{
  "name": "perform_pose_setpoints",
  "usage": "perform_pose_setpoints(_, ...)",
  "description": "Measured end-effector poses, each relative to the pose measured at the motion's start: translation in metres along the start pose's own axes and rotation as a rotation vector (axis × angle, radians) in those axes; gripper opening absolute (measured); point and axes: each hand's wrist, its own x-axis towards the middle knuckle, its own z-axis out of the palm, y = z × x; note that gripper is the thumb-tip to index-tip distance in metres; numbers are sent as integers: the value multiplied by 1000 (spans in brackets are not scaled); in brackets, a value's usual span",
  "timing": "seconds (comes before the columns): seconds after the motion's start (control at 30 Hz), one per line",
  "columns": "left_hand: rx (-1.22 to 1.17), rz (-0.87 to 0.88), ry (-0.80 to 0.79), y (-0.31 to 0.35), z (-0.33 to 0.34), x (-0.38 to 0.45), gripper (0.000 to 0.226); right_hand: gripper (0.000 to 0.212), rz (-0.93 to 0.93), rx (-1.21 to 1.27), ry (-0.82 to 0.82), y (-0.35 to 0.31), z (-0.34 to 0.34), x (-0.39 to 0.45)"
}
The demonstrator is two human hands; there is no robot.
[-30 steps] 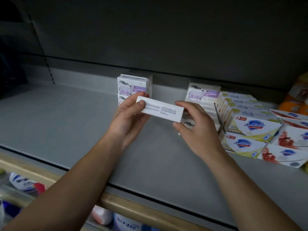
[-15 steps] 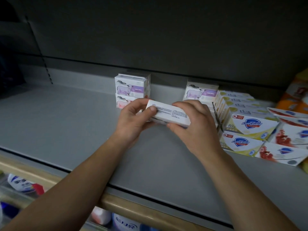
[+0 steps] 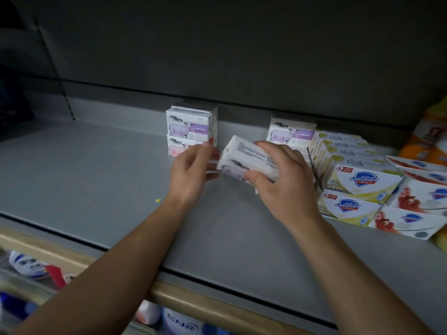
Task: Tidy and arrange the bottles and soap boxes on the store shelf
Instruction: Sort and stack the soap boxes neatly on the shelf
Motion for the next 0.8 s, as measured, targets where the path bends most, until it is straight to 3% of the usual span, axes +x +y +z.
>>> perform_pose_setpoints(0.1,559,6,-51,-17,-6,10,17,48,55,-3,28,1,-9,9)
perform_pose_setpoints(0.27,1071,83,-294,-29,0,9,52,45,32,-132,-54,5,-32,52)
perform_pose_setpoints(0.33,1224,129,-358,-33,3,9,55,43,11,-214,-122,8,-40,76)
perform_pose_setpoints(0.5,1279,142,-369,-41,3,8,55,45,66,-484,-324,29,-46,124)
perform_pose_setpoints(0.8,1237,145,-304,-49,5,13,55,40,175,-759,-453,54,-24,161)
